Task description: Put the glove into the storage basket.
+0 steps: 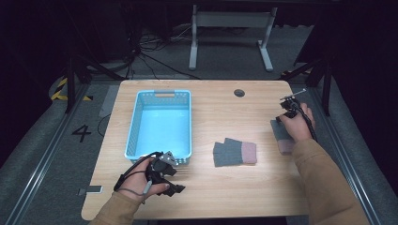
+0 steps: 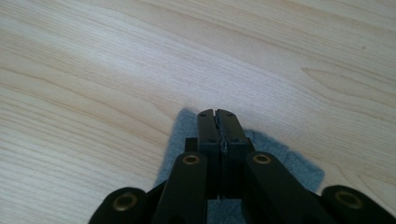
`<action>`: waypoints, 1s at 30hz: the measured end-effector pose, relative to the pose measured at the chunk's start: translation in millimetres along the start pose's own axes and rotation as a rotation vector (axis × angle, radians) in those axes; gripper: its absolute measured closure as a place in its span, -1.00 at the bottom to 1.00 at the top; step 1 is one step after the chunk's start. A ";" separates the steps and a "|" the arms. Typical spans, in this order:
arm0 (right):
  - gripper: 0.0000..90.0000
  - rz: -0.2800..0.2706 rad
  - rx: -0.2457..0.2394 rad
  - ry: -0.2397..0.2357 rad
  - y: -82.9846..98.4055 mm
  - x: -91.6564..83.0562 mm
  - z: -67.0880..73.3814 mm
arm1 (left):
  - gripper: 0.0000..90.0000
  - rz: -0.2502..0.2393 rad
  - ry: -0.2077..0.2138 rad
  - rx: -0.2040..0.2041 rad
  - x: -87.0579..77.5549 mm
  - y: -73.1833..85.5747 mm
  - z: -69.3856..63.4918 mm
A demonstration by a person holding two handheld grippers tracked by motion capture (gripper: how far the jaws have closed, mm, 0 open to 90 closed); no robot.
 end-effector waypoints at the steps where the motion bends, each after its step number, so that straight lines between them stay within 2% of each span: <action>1: 0.99 0.004 0.001 0.004 0.2 1.4 -0.8 | -0.29 0.000 0.002 0.001 0.1 0.3 0.4; 7: 0.99 0.007 0.004 -0.003 -0.2 4.4 -1.2 | -0.29 0.001 0.002 -0.004 0.0 1.3 1.7; 22: 0.99 0.024 -0.025 -0.046 2.5 4.1 14.8 | -0.29 0.000 0.003 0.001 -0.4 0.3 -0.3; 30: 0.99 0.023 -0.101 -0.089 9.4 -3.1 37.0 | -0.29 0.000 0.004 0.005 0.0 -1.3 -1.1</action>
Point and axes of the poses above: each handheld gripper's, and its own axes: x roughly forward along the jaws, y roughly out of its underside, z roughly to its left, the point moved 5 cm from there along x, roughly forward along the jaws, and after that the axes turned 7 degrees about y, right-handed, at the moved point
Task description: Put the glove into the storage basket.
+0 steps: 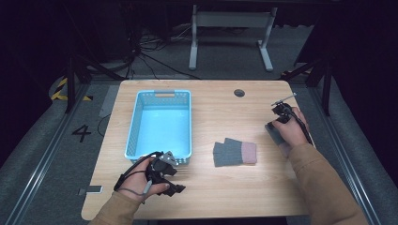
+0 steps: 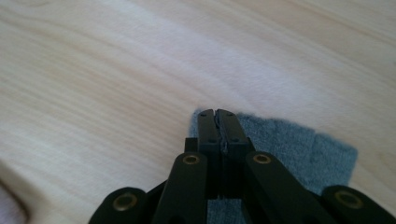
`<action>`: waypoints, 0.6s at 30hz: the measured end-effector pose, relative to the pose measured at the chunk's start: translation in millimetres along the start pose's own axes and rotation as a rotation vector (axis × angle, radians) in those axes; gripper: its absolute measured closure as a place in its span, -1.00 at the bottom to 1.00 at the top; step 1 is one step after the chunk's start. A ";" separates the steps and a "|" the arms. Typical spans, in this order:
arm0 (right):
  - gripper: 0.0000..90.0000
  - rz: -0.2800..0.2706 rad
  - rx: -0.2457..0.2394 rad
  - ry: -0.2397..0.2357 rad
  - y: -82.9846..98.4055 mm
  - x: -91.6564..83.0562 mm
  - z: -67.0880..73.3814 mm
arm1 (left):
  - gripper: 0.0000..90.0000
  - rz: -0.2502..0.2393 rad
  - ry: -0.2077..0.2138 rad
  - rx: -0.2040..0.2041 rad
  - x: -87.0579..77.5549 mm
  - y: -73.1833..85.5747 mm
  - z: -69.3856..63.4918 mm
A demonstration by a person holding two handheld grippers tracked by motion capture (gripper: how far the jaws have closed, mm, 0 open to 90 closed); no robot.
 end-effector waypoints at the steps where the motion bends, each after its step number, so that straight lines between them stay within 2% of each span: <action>1: 0.99 0.005 -0.022 -0.022 2.5 -2.2 7.7 | -0.29 0.000 -0.001 0.002 0.5 -0.6 -0.6; 4: 0.99 0.012 -0.046 -0.037 5.2 -4.5 15.2 | -0.29 -0.002 0.001 0.005 1.0 -1.2 -1.2; 5: 0.99 0.022 -0.070 -0.052 7.9 -7.0 22.0 | -0.29 -0.003 0.001 0.005 1.1 -1.5 -1.6; 7: 0.99 0.027 -0.077 -0.063 9.2 -8.2 25.7 | -0.29 -0.003 0.001 0.009 1.0 -2.4 -1.9; 8: 0.99 0.036 -0.098 -0.081 11.5 -10.4 31.6 | -0.29 -0.001 0.002 0.011 0.6 -4.0 -2.0; 10: 0.99 0.045 -0.119 -0.084 13.6 -12.5 36.4 | -0.29 -0.006 0.005 0.018 1.1 -5.9 -2.1; 16: 0.99 0.071 -0.150 -0.108 19.1 -15.9 47.0 | -0.29 -0.008 0.011 0.032 1.4 -11.3 -2.3; 18: 0.98 0.064 -0.156 -0.114 19.7 -16.9 48.7 | -0.29 -0.010 0.010 0.032 1.4 -11.8 -2.4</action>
Point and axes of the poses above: each handheld gripper's, and its own axes: x roughly forward along the jaws, y roughly out of its underside, z roughly to its left, the point moved 5 cm from there along x, roughly forward along the jaws, and after that the axes turned 7 degrees about y, right-handed, at the moved point
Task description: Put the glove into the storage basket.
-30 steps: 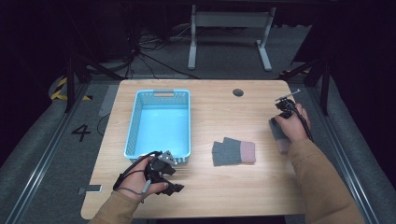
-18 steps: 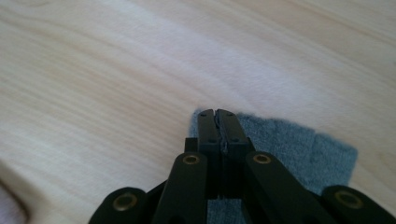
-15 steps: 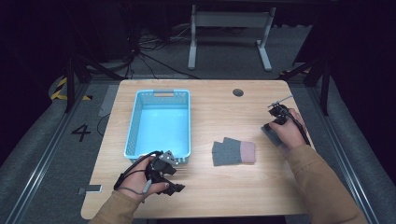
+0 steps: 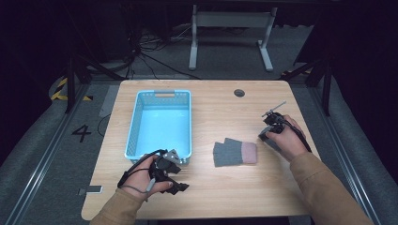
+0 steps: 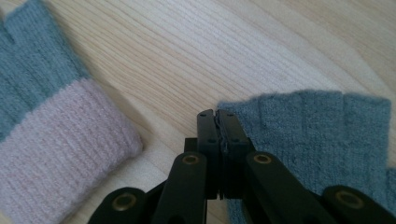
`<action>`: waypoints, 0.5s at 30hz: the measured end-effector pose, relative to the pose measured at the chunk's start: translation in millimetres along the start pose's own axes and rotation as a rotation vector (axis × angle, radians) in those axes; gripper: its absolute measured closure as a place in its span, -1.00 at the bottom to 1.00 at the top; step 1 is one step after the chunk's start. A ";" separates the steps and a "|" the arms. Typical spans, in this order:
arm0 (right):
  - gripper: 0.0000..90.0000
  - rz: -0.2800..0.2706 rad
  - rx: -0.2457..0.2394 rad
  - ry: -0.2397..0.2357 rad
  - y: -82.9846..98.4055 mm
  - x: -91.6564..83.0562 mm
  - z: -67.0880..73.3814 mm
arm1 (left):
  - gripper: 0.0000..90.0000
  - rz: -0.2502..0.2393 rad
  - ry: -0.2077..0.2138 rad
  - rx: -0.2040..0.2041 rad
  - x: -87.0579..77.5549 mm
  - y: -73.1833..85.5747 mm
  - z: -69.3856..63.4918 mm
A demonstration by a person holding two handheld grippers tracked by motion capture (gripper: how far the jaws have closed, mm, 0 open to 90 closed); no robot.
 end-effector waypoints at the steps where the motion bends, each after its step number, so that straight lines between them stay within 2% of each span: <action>1: 0.98 -0.009 0.000 -0.005 -0.4 -1.9 -0.2 | -0.29 -0.003 0.001 0.001 -0.4 -0.8 0.0; 2: 0.98 -0.009 0.000 -0.005 -0.4 -1.9 -0.2 | -0.29 -0.003 0.001 0.001 -0.4 -0.8 0.0; 5: 0.87 -0.084 0.019 0.005 -2.8 -13.5 -6.5 | -0.29 -0.004 -0.002 0.003 -0.3 -1.7 0.3; 7: 0.82 -0.108 0.027 0.018 -1.5 -20.5 -11.1 | -0.29 0.001 0.001 0.007 0.2 -2.1 0.3; 10: 0.53 -0.140 0.066 0.040 6.7 -32.2 -21.5 | -0.29 0.004 0.002 0.005 0.9 -2.2 -0.5; 13: 0.26 -0.134 0.084 0.048 16.2 -33.9 -28.3 | -0.29 0.000 -0.001 0.009 0.9 -3.7 -0.4; 15: 0.17 -0.117 0.106 0.049 23.1 -32.9 -31.3 | -0.29 0.000 -0.001 0.007 1.0 -4.3 -0.9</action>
Point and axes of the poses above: each handheld gripper's, and its own axes: x roughly forward along the jaws, y roughly out of its underside, z roughly to its left, the point moved 5 cm from there along x, roughly forward along the jaws, and after that the axes turned 7 degrees about y, right-handed, at the moved point
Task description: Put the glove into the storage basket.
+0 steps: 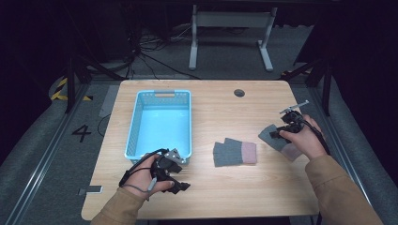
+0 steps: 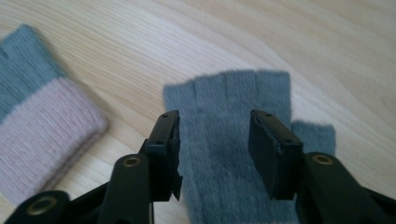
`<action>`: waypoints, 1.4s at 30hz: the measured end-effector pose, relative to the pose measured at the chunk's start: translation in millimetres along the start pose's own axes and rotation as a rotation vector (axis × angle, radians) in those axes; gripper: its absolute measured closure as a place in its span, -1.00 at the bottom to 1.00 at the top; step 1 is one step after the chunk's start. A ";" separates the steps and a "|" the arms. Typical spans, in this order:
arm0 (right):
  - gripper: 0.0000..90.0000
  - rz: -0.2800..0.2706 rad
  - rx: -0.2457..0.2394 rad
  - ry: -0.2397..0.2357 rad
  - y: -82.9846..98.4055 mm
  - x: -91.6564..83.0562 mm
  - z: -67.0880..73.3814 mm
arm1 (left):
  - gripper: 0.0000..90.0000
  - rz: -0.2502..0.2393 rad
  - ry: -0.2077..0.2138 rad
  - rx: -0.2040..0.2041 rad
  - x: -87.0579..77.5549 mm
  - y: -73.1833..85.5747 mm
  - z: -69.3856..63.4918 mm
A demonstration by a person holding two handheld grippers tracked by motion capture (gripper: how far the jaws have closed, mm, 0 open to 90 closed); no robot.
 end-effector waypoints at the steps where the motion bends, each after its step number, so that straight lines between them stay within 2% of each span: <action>1: 0.11 0.008 0.005 0.001 3.4 0.2 -2.0 | -0.29 0.001 0.004 0.007 1.0 -1.1 -0.2; 5: -0.03 0.060 0.035 0.041 16.9 4.2 -10.2 | -0.29 0.007 0.006 0.006 2.4 -1.9 -0.6; 7: -0.06 0.068 0.052 0.067 20.9 5.4 -14.9 | -0.29 0.007 0.007 0.011 2.2 -2.6 -0.5; 9: -0.08 0.073 0.067 0.070 23.6 6.4 -17.4 | -0.29 0.008 0.005 0.012 2.2 -2.5 -0.4; 13: -0.14 0.092 0.056 0.087 27.1 10.1 -19.3 | -0.29 0.008 0.008 0.006 2.0 -2.0 -0.6; 16: -0.18 0.110 0.054 0.083 29.8 14.6 -17.7 | -0.29 0.007 0.008 0.004 2.0 -1.7 -0.7; 19: -0.16 0.107 0.057 0.089 30.6 16.6 -17.1 | -0.29 0.008 0.007 0.003 2.4 -1.6 -0.7; 23: -0.01 0.124 0.072 0.087 30.4 16.1 -16.9 | -0.29 0.013 0.008 0.008 2.8 -1.7 -1.2; 29: 0.66 0.159 0.068 0.071 27.7 13.4 -13.7 | -0.29 0.007 0.005 0.006 1.5 -1.2 -2.0; 32: 0.72 0.170 0.077 0.056 26.0 11.5 -12.8 | -0.29 0.002 0.005 0.007 0.7 -0.8 -1.5; 36: 0.73 0.133 0.091 0.036 22.3 5.5 -12.7 | -0.29 0.004 0.005 0.005 0.8 -0.4 -0.7; 39: 0.73 0.126 0.095 0.013 19.9 0.2 -11.8 | -0.29 0.009 0.005 0.005 1.9 -0.3 -0.5; 42: 0.73 0.122 0.085 0.011 17.8 -4.4 -11.4 | -0.29 0.008 0.005 0.006 2.4 -0.4 -0.9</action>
Point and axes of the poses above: each handheld gripper's, and its own axes: x roughly forward along the jaws, y roughly out of its underside, z roughly to its left, the point moved 5 cm from there along x, roughly forward along the jaws, and after that the axes turned 7 degrees about y, right-handed, at the moved point
